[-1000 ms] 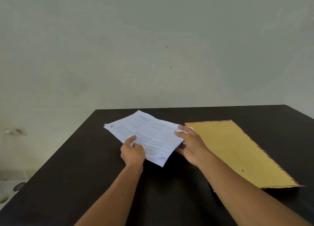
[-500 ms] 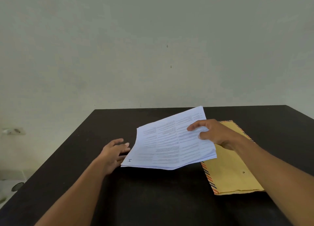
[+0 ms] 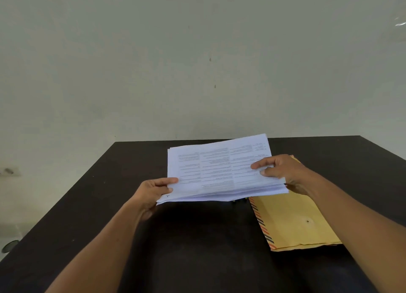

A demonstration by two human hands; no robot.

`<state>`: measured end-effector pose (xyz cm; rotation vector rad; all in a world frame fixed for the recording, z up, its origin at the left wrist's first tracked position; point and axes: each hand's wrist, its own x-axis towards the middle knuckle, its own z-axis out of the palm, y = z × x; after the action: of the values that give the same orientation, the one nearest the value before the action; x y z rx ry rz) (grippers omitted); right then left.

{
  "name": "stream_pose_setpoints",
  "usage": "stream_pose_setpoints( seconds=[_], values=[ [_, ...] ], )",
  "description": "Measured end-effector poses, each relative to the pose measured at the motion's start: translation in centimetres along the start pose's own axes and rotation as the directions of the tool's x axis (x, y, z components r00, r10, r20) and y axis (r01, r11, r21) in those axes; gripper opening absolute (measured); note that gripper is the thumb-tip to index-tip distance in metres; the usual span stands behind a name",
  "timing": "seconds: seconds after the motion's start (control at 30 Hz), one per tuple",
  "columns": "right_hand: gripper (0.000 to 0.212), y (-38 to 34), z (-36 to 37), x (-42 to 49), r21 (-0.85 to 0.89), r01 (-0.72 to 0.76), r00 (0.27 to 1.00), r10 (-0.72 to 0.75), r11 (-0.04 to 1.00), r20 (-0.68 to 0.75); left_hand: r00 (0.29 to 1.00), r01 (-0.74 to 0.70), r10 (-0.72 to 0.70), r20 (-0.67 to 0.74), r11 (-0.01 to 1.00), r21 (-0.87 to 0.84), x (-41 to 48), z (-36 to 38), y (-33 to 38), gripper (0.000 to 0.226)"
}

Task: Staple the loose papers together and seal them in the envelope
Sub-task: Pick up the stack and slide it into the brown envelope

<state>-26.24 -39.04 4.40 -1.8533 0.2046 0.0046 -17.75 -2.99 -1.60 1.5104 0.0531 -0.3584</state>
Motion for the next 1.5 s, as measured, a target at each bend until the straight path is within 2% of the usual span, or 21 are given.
stream_pose_setpoints(
  seconds=[0.13,0.23,0.3,0.4,0.53,0.6,0.73,0.8,0.87,0.97,1.1,1.17,1.27,1.37,1.5],
  values=[
    [0.027,1.1,-0.6,0.0,0.203,-0.075,0.997,0.076,0.976,0.001,0.999,0.030,-0.027,0.031,0.994,-0.104,0.2,-0.1,-0.1,0.027],
    [0.027,1.3,-0.6,-0.5,0.327,-0.142,0.989,0.121,0.934,0.082,0.998,0.028,-0.020,0.054,0.989,-0.144,0.7,0.1,-0.3,0.029],
    [0.029,1.0,-0.6,-1.0,0.304,-0.166,0.981,0.126,0.938,0.147,0.998,0.020,-0.011,0.061,0.989,-0.145,0.9,0.4,-0.5,0.030],
    [0.027,0.5,-0.9,-1.1,0.184,-0.159,0.981,0.134,0.970,0.140,0.998,0.022,-0.014,0.057,0.989,-0.148,1.0,0.4,-0.6,0.030],
    [0.028,-0.2,-2.0,-1.3,0.135,-0.145,0.988,0.136,0.980,0.075,1.000,-0.006,0.008,0.023,0.996,-0.088,1.1,1.3,-0.2,0.027],
    [0.029,-0.5,-3.2,-1.7,0.130,-0.130,0.991,0.132,0.983,-0.005,0.999,-0.041,0.040,-0.032,0.999,-0.026,0.8,2.2,0.4,0.025],
    [0.031,0.1,-7.4,-3.4,0.098,-0.127,0.959,0.147,0.987,-0.241,0.994,-0.108,0.108,0.012,0.959,0.264,0.7,4.7,1.3,0.024],
    [0.031,1.3,-9.4,-4.9,-0.021,-0.141,0.928,0.124,0.990,-0.352,0.982,-0.189,0.160,0.105,0.887,0.422,0.6,7.4,1.4,0.025],
    [0.031,2.6,-11.1,-7.0,-0.159,-0.157,0.898,0.074,0.975,-0.434,0.940,-0.333,0.233,0.248,0.777,0.534,-0.3,11.3,1.2,0.024],
    [0.033,4.4,-13.0,-11.2,-0.256,-0.212,0.850,0.049,0.943,-0.525,0.819,-0.559,0.264,0.510,0.571,0.601,-2.8,17.5,-0.3,0.016],
    [0.034,6.2,-14.7,-16.4,-0.263,-0.290,0.792,0.077,0.920,-0.605,0.620,-0.772,0.168,0.767,0.308,0.556,-5.5,23.0,-3.6,0.006],
    [0.033,6.8,-15.3,-18.9,-0.253,-0.323,0.763,0.093,0.912,-0.640,0.566,-0.817,0.106,0.817,0.203,0.539,-6.8,24.6,-4.8,0.007],
    [0.031,6.7,-15.8,-21.1,-0.193,-0.336,0.745,0.135,0.922,-0.653,0.545,-0.837,0.092,0.833,0.122,0.534,-7.9,25.4,-5.3,0.012],
    [0.031,5.3,-15.5,-22.1,-0.064,-0.307,0.757,0.203,0.949,-0.621,0.521,-0.854,0.057,0.852,0.054,0.518,-8.1,25.3,-5.4,0.023],
    [0.030,3.7,-15.9,-22.3,0.051,-0.235,0.780,0.220,0.971,-0.586,0.519,-0.841,0.013,0.855,-0.173,0.513,-7.4,25.4,-5.7,0.040]
  ],
)
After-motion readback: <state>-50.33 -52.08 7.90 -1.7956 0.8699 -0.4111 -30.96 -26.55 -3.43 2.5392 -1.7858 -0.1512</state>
